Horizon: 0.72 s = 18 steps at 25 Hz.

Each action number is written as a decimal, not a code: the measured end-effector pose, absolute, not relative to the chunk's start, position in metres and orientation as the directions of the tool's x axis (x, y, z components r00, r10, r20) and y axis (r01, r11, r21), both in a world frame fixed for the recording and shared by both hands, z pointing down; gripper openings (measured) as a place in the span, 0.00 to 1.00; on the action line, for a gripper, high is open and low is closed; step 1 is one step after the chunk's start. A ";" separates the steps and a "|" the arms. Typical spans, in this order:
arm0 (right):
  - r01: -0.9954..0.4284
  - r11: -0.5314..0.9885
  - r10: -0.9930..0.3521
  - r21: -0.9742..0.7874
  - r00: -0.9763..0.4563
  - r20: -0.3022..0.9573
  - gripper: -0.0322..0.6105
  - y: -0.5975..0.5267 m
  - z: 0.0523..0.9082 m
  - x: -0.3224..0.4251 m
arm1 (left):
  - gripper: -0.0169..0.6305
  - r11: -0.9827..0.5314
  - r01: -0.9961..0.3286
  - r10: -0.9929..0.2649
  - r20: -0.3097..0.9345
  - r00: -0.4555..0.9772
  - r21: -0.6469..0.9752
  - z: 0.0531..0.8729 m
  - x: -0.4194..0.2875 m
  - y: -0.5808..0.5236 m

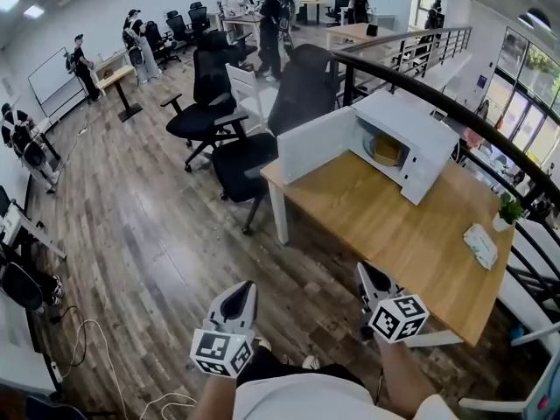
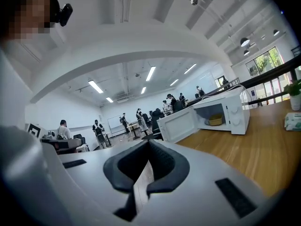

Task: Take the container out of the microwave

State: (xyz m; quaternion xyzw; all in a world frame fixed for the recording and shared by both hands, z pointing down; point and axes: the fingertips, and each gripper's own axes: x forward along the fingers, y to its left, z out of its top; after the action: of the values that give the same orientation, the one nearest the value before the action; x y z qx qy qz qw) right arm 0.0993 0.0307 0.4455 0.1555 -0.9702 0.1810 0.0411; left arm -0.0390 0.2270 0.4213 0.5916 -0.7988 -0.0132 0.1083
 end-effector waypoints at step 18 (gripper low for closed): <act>-0.533 0.779 -0.503 -0.330 -0.846 0.178 0.08 -0.102 0.450 -0.018 | 0.08 0.073 -0.981 -0.987 0.155 -0.044 0.181 0.428 -0.200 0.051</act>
State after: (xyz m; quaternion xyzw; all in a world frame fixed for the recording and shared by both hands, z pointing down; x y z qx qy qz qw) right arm -0.0177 -0.1021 0.4505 0.2747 -0.9423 0.1869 0.0399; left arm -0.2003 0.0512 0.4279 0.6809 -0.7225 -0.0129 0.1191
